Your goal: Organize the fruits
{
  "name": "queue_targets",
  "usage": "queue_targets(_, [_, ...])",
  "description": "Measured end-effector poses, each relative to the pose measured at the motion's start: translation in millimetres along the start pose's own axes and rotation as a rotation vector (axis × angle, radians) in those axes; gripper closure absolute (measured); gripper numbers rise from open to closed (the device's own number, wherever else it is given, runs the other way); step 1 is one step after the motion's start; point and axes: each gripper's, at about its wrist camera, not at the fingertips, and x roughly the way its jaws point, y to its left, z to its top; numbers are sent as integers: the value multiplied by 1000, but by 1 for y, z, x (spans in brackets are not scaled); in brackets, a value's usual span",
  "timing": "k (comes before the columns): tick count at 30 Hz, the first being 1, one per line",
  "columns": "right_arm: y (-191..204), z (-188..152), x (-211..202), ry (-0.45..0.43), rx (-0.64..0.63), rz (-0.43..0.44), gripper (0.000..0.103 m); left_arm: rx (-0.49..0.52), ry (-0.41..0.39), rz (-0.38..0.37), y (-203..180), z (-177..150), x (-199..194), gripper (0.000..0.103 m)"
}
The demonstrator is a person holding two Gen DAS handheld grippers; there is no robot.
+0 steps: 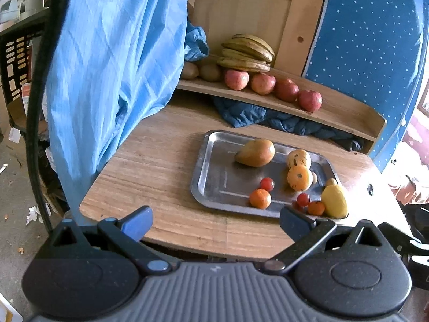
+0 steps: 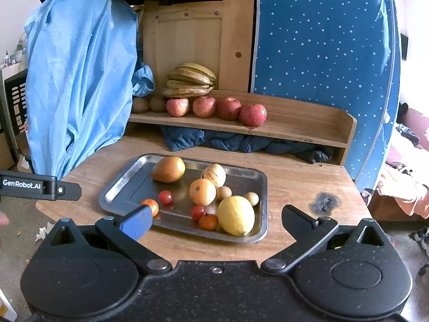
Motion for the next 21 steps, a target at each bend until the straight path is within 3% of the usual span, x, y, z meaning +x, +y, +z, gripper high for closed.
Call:
queue_targets(10, [-2,-6,-8,2,28,-3,1,52,-3,-5,-11,-5,-10,0])
queue_targets(21, [-7,-13,-1,60,40,20,1,93,23,2,-19,-16,-16,0])
